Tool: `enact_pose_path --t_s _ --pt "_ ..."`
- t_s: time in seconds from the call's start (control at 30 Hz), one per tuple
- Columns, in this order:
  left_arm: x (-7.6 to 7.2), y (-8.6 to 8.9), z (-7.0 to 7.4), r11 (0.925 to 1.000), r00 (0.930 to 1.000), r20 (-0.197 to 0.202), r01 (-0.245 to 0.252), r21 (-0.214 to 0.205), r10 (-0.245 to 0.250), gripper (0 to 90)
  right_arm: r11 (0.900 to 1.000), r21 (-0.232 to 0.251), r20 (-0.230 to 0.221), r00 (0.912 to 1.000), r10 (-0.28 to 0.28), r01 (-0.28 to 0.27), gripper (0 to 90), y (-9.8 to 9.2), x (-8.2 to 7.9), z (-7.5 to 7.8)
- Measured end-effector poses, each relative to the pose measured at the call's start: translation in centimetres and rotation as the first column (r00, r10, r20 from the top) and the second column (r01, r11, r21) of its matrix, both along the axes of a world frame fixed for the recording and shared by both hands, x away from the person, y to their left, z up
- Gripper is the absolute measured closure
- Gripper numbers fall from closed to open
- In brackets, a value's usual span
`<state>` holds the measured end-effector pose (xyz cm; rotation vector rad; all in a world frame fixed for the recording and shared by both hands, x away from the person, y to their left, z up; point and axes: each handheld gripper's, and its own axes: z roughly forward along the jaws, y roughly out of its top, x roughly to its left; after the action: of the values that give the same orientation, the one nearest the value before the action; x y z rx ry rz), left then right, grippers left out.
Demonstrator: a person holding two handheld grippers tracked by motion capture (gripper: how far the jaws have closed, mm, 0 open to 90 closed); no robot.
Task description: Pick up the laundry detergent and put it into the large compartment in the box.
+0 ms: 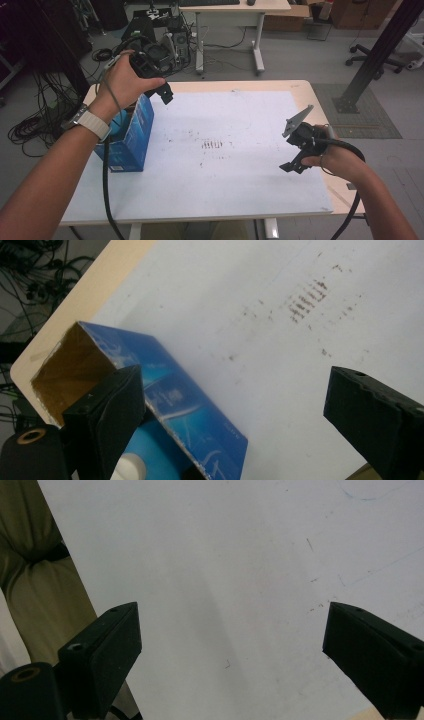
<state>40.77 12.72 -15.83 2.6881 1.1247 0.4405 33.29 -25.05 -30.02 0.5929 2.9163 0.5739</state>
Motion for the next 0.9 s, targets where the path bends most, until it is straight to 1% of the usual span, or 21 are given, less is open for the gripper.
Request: enact_pose_path --t_s 0.17,0.27,0.37,0.63,0.7,0.9 --pt "0.1 -0.6 -0.1 0.9997 0.9997 -0.004 0.025 0.001 -0.025 9.9 1.0000 -0.001 -0.004 1.0000 0.001 -0.001 8.8 0.0 0.0 -0.2" --pt "0.1 -0.8 -0.1 0.9993 0.9994 0.003 0.036 -0.010 -0.036 9.8 1.0000 -0.002 -0.004 1.0000 -0.003 0.003 8.8 -0.1 0.0 -0.2" --pt "0.1 -1.1 -0.1 0.9986 0.9986 -0.002 0.053 -0.009 -0.053 9.5 1.0000 -0.002 -0.005 1.0000 -0.005 0.005 8.8 -0.2 -0.1 -0.1" --pt "0.1 -2.4 -0.4 0.9944 0.9943 -0.018 0.105 -0.014 -0.105 8.9 1.0000 -0.001 0.000 1.0000 -0.003 0.003 8.9 -0.1 -0.1 0.0" --pt "0.1 -2.7 -0.5 0.9918 0.9917 -0.024 0.126 -0.020 -0.127 8.8 1.0000 -0.002 0.000 1.0000 -0.006 0.006 8.8 -0.1 -0.1 0.0" --pt "0.2 -3.5 -0.7 0.9836 0.9836 -0.025 0.178 -0.032 -0.179 8.8 0.9999 0.000 0.001 0.9999 -0.010 0.010 8.8 -0.3 -0.1 0.0"
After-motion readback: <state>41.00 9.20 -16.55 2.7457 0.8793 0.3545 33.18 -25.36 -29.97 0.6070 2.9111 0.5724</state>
